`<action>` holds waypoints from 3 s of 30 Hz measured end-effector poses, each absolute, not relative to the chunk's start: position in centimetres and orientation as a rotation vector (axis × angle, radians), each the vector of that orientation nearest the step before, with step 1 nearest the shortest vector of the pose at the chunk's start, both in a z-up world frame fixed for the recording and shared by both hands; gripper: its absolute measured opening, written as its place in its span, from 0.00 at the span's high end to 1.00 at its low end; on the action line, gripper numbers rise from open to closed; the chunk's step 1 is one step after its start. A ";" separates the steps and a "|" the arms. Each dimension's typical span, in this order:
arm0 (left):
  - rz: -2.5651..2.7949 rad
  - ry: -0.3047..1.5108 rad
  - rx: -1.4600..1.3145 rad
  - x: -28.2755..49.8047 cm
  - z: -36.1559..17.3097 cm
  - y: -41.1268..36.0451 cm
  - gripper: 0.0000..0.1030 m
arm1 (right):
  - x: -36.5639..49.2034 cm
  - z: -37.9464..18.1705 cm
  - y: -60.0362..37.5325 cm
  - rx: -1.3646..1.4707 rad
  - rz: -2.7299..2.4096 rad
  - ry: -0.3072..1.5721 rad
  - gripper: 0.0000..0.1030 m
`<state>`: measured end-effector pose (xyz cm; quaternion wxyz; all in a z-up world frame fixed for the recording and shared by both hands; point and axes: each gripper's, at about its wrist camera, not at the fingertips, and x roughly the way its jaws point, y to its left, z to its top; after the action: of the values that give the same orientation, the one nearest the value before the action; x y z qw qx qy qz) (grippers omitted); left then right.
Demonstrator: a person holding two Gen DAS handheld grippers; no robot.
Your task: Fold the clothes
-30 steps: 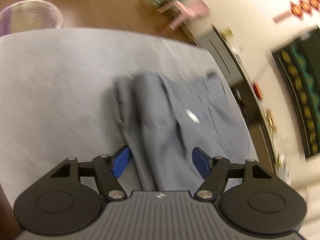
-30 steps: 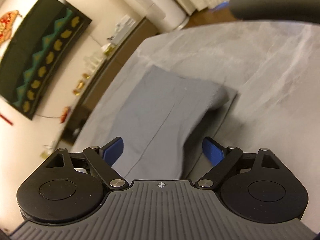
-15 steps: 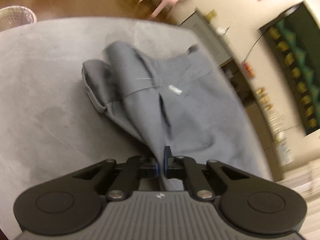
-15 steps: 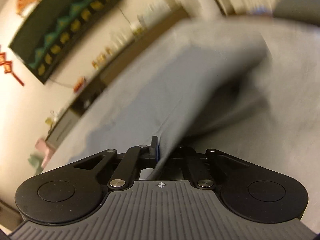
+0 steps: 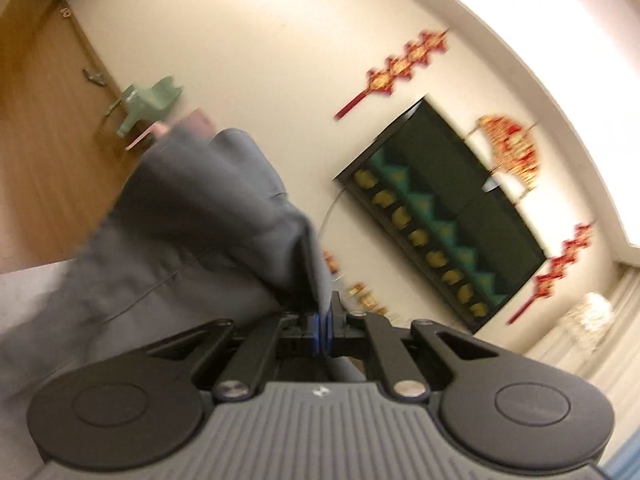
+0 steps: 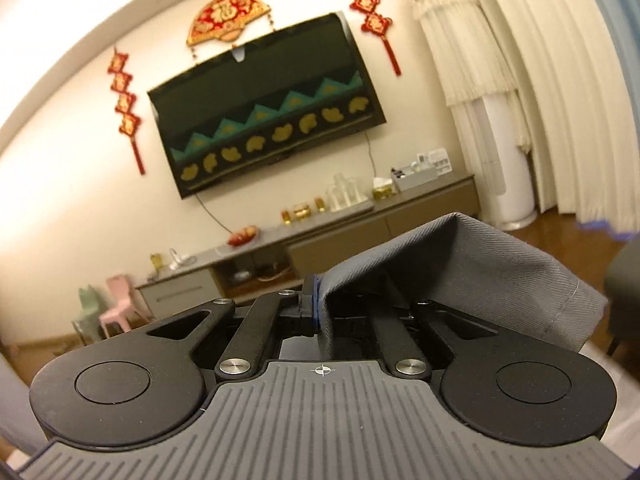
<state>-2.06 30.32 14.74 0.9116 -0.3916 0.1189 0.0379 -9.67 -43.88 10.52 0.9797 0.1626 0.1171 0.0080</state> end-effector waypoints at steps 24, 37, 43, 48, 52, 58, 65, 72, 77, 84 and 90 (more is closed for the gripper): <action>0.262 0.856 -0.589 14.5 -6.3 30.3 0.72 | 12.2 -2.2 -44.2 0.020 -0.060 0.747 0.30; 0.342 0.894 -0.736 11.0 -11.3 38.5 0.81 | 9.9 -7.1 -50.5 -0.031 -0.178 0.731 0.97; 0.392 0.880 -0.639 11.5 -11.0 37.9 0.81 | 11.4 -5.4 -48.9 -0.085 -0.158 0.665 0.98; 0.436 0.871 -0.580 11.4 -10.5 37.1 0.79 | 11.3 -2.2 -47.6 -0.098 -0.165 0.494 1.00; 0.408 0.872 -0.540 11.8 -10.4 37.0 0.76 | 11.9 -1.3 -46.7 -0.164 -0.221 0.405 1.00; 0.384 0.866 -0.473 11.3 -10.4 36.3 0.76 | 16.6 -9.2 -48.3 -0.126 -0.291 0.709 1.00; 0.415 0.860 -0.539 9.5 -8.8 38.1 0.76 | 16.4 -8.6 -48.9 -0.074 -0.300 0.817 0.95; 0.451 0.712 -0.687 1.5 -3.9 40.8 0.42 | 13.8 -5.6 -47.1 -0.223 -0.369 0.677 0.57; 0.392 0.896 -0.693 0.1 -6.7 39.8 0.42 | 12.6 -3.9 -44.6 -0.242 -0.289 0.619 0.50; 0.496 0.969 -0.453 3.1 -9.1 36.6 0.79 | 9.9 -3.3 -43.3 0.055 -0.070 0.649 0.48; 0.673 0.919 -0.428 4.6 -8.0 36.7 0.74 | 3.5 -4.5 -49.6 0.446 -0.084 0.632 0.30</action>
<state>4.61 36.68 -8.03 0.8207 -0.2008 0.4315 0.3161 3.50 -49.55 -4.53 0.9254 0.2172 0.3079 -0.0408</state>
